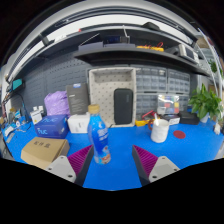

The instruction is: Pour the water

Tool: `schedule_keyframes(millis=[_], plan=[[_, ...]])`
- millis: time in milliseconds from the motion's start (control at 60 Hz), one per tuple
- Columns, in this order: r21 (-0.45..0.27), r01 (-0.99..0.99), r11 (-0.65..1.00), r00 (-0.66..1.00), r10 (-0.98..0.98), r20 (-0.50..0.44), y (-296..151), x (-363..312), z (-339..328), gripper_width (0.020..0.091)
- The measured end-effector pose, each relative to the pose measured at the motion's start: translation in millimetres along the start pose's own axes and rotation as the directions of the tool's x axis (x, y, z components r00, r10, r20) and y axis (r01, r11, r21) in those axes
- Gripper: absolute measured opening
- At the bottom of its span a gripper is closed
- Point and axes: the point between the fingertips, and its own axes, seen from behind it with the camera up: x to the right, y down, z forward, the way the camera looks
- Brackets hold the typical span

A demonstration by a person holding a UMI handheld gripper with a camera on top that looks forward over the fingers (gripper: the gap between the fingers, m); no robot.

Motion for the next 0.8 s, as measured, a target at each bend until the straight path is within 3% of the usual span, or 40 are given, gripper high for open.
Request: schedule_keyframes(millis=[50, 117, 450, 500, 550, 683, 800], plan=[[-0.013, -0.001, 1.000, 1.000, 0.001, 0.006, 21, -57, 8, 0.0785], [-0.018, 0.020, 1.000, 1.000, -0.020, 0.017, 29, -76, 25, 0.0785], [0.059, 0.058, 0.997, 0.998, -0.059, 0.014, 5, -94, 108, 0.0773], [0.077, 0.064, 0.995, 0.998, -0.065, 0.013, 2, -93, 117, 0.0738], [0.095, 0.066, 0.993, 0.998, -0.068, 0.013, 1, -93, 123, 0.0559], [0.157, 0.043, 0.987, 0.999, -0.046, 0.014, -7, -89, 130, 0.0472], [0.162, 0.063, 0.985, 0.997, -0.068, 0.025, -5, -90, 131, 0.0370]])
